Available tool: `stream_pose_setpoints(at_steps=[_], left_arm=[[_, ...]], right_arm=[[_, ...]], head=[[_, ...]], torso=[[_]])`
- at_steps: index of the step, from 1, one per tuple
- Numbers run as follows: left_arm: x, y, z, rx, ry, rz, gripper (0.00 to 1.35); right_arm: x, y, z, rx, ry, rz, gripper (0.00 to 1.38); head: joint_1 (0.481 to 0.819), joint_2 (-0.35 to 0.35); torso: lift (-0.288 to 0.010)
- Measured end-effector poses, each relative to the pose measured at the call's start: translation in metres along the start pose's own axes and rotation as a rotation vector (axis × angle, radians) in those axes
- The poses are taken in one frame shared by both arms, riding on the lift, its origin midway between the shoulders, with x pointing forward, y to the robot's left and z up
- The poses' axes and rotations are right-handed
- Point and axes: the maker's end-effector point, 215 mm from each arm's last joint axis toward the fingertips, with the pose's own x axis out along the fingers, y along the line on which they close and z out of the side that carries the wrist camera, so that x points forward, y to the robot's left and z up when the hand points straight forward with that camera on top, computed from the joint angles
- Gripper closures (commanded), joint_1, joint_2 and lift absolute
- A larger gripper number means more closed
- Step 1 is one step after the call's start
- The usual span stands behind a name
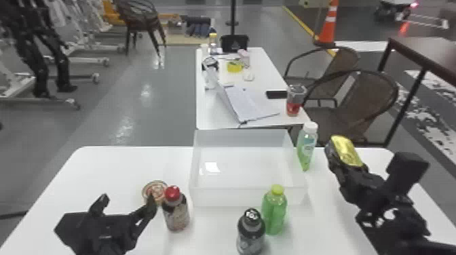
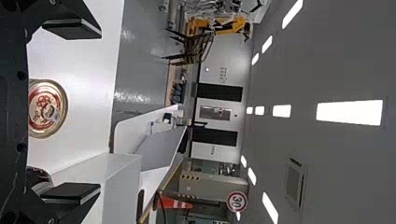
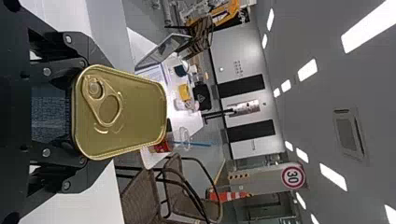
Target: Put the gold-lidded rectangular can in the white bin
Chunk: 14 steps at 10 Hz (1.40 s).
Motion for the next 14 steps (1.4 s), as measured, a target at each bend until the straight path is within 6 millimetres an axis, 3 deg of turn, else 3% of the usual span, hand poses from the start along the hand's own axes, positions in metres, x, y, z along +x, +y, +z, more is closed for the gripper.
stream_pose_setpoints(at_steps=[3, 6, 11, 14], left_arm=[[0.001, -0.003, -0.003, -0.005, 0.007, -0.005, 0.14], [0.001, -0.003, -0.004, -0.009, 0.011, -0.003, 0.14], [0.001, -0.003, -0.007, -0.010, 0.017, -0.005, 0.14], [0.001, -0.004, -0.007, -0.010, 0.017, -0.006, 0.14]], right_arm=[[0.022, 0.061, 0.028, 0.027, 0.076, 0.192, 1.25], [0.031, 0.099, 0.031, 0.007, 0.194, 0.465, 1.25], [0.038, 0.084, -0.004, 0.073, 0.327, 0.619, 1.25], [0.051, 0.081, -0.002, 0.068, 0.350, 0.637, 1.25]], head=[[0.549, 0.000], [0.549, 0.000], [0.549, 0.000], [0.549, 0.000]], torso=[[-0.100], [-0.100], [-0.100], [-0.100]])
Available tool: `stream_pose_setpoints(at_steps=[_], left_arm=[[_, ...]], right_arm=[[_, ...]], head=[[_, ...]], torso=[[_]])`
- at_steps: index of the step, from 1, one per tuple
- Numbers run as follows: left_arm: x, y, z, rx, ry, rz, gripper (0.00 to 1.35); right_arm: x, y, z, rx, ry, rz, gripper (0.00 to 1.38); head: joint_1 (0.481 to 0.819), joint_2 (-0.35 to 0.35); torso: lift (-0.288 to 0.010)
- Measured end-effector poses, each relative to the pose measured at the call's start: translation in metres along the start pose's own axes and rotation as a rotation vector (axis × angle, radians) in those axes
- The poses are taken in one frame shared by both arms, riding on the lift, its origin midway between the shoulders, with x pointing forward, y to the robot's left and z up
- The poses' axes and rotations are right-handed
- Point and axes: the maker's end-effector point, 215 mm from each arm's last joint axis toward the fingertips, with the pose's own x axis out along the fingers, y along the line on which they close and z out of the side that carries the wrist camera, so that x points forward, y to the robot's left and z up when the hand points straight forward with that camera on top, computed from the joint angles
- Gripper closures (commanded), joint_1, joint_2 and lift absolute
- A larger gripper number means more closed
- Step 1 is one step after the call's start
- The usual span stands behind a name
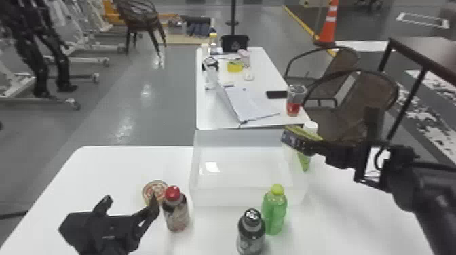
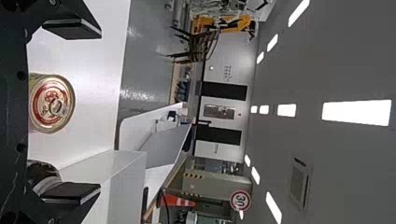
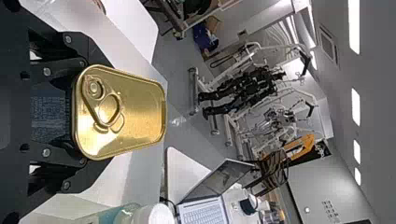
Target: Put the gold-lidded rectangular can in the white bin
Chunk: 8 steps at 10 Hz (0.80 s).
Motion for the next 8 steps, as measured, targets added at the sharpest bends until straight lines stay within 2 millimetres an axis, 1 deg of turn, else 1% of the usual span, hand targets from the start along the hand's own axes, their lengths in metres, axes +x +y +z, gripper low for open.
stream_pose_setpoints(at_steps=[1, 2, 3, 4, 5, 6, 7, 8], left_arm=[[0.000, -0.001, 0.000, 0.000, 0.000, -0.001, 0.14], [0.001, -0.001, 0.000, 0.000, 0.000, -0.001, 0.14], [0.001, -0.001, 0.000, 0.000, -0.001, -0.001, 0.14], [0.001, -0.001, 0.001, 0.000, -0.002, -0.002, 0.14], [0.002, -0.002, 0.001, 0.000, -0.003, -0.003, 0.14], [0.002, -0.002, 0.001, 0.000, -0.004, -0.003, 0.14], [0.002, -0.002, 0.002, -0.001, -0.005, -0.003, 0.14], [0.002, -0.002, 0.001, -0.002, -0.004, -0.003, 0.14]], right_arm=[[0.002, -0.001, -0.002, 0.013, 0.008, 0.010, 1.25], [0.004, -0.002, -0.010, 0.033, 0.021, 0.021, 1.25], [0.008, -0.002, -0.020, 0.055, 0.036, 0.032, 1.18], [0.011, -0.001, -0.029, 0.077, 0.045, 0.046, 0.89], [0.014, 0.000, -0.035, 0.092, 0.049, 0.054, 0.47], [0.015, 0.000, -0.037, 0.096, 0.045, 0.058, 0.13], [0.016, 0.001, -0.035, 0.091, 0.034, 0.061, 0.05], [0.016, 0.001, -0.031, 0.083, 0.022, 0.063, 0.10]], head=[[0.549, 0.000], [0.549, 0.000], [0.549, 0.000], [0.549, 0.000], [0.549, 0.000], [0.549, 0.000], [0.549, 0.000], [0.549, 0.000]], torso=[[-0.100], [-0.100], [-0.100], [-0.100], [-0.100], [-0.100], [-0.100], [-0.100]])
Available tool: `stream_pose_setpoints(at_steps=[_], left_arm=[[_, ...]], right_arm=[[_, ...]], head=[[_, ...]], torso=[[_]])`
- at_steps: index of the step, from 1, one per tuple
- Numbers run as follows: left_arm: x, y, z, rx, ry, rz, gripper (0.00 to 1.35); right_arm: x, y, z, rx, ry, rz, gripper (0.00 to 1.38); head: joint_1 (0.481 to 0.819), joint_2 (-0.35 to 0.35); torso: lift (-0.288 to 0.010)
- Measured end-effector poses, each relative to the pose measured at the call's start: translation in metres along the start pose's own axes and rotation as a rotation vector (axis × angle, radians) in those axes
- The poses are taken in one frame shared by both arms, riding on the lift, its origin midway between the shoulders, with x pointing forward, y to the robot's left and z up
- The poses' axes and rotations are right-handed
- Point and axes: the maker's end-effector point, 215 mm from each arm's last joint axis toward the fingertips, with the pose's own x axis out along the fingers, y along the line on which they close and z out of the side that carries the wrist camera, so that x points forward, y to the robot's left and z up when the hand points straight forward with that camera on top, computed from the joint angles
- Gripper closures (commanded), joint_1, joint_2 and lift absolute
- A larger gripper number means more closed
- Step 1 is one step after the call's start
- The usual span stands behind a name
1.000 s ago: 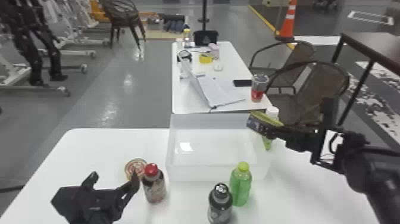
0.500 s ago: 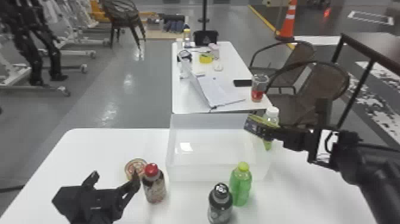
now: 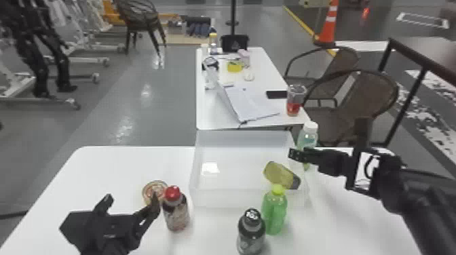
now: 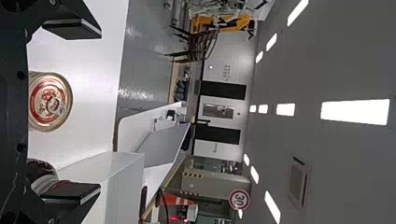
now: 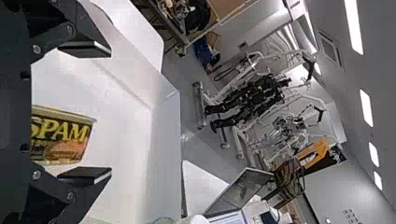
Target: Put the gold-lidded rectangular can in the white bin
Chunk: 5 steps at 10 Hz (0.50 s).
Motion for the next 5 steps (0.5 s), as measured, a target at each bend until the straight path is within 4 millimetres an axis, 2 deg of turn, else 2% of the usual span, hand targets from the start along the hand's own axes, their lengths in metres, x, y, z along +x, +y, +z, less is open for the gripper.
stream_pose_setpoints(at_steps=[2, 4, 5], left_arm=[[0.000, 0.000, 0.000, 0.000, -0.001, 0.000, 0.14], [0.000, 0.000, 0.001, 0.000, -0.004, 0.000, 0.14], [0.000, 0.001, 0.002, 0.000, -0.006, 0.001, 0.14]], right_arm=[[0.001, 0.008, 0.014, -0.022, -0.048, 0.016, 0.10], [-0.004, 0.020, 0.041, -0.087, -0.144, -0.033, 0.10], [-0.010, 0.027, 0.043, -0.112, -0.193, -0.070, 0.11]], head=[[0.549, 0.000], [0.549, 0.000], [0.549, 0.000]], torso=[[-0.100], [-0.100], [-0.100]])
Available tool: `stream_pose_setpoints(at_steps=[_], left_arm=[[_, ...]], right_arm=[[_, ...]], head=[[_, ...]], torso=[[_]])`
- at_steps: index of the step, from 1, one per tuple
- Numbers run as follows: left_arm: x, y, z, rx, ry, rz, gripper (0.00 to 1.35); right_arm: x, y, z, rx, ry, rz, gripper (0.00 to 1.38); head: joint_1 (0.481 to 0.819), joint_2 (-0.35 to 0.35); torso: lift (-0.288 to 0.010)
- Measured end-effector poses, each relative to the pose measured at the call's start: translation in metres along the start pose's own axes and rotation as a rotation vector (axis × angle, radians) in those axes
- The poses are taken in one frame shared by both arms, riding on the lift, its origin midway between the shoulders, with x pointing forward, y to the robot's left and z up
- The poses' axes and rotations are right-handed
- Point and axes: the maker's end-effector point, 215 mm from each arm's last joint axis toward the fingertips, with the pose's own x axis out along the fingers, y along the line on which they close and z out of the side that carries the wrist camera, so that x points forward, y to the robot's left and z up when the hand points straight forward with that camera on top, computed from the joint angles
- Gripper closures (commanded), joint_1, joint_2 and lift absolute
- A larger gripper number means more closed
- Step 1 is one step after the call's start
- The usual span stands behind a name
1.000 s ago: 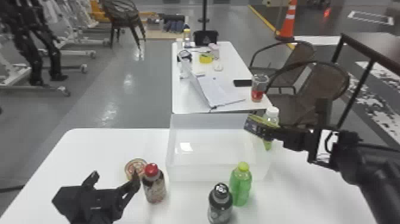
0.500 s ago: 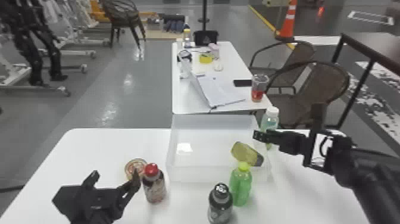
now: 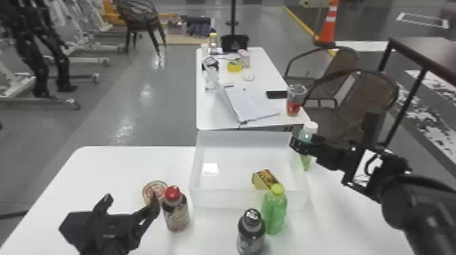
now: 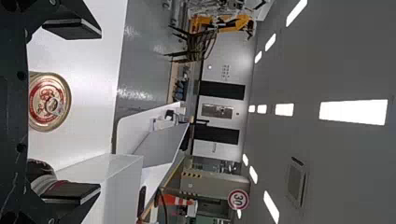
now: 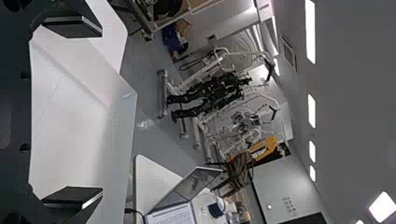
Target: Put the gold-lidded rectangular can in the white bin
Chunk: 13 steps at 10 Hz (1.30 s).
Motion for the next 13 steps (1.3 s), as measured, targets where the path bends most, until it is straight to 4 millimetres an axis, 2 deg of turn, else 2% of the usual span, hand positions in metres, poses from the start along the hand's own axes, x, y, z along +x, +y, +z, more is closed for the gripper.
stream_pose_setpoints(at_steps=[2, 5, 8, 13], left_arm=[[0.000, 0.001, 0.001, 0.001, -0.003, 0.002, 0.14], [-0.001, 0.002, 0.002, 0.003, -0.006, 0.004, 0.14], [-0.001, 0.000, 0.002, 0.003, -0.008, 0.003, 0.14], [-0.001, -0.001, 0.001, 0.002, -0.005, 0.002, 0.14]], right_arm=[[-0.028, -0.006, 0.013, -0.086, -0.128, -0.182, 0.11], [-0.076, -0.002, -0.024, -0.132, -0.195, -0.360, 0.11], [-0.107, 0.014, -0.060, -0.180, -0.179, -0.412, 0.19], [-0.144, 0.027, -0.091, -0.223, -0.161, -0.487, 0.21]], head=[[0.549, 0.000], [0.549, 0.000], [0.549, 0.000], [0.549, 0.000]], torso=[[-0.100], [-0.100], [-0.100], [-0.100]])
